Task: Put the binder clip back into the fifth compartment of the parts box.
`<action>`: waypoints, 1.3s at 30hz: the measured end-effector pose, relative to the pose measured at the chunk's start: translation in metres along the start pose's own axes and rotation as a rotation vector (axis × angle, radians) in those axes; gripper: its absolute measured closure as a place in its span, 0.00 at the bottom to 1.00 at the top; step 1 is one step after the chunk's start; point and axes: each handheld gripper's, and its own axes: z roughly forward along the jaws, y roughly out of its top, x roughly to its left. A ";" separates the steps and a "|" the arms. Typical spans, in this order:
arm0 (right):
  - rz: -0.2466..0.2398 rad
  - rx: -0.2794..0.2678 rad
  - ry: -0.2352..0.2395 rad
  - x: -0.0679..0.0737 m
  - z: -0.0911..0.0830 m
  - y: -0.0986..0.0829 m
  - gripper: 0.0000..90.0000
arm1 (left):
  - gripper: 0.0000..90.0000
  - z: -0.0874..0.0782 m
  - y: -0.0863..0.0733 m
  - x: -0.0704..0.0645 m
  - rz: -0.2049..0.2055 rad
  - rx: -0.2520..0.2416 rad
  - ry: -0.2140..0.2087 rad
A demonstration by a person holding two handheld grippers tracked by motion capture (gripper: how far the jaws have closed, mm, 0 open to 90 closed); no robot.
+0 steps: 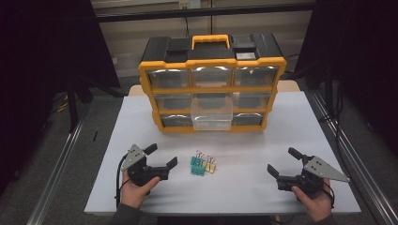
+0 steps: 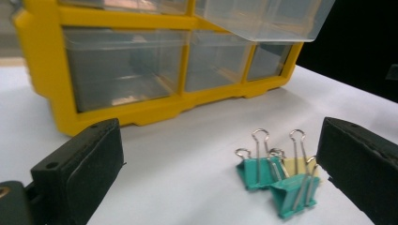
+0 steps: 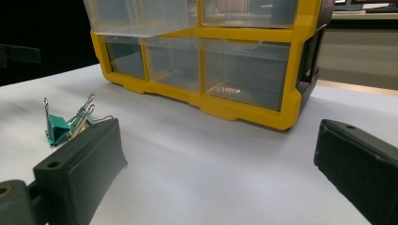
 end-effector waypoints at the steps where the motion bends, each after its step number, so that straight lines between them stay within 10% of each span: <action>1: -0.002 0.001 0.000 0.000 0.000 0.000 0.01 | 0.01 0.000 0.000 0.000 0.000 0.000 0.000; 39: -0.008 0.005 0.006 0.002 0.001 0.000 0.02 | 0.26 0.046 -0.009 -0.045 0.057 0.317 -0.069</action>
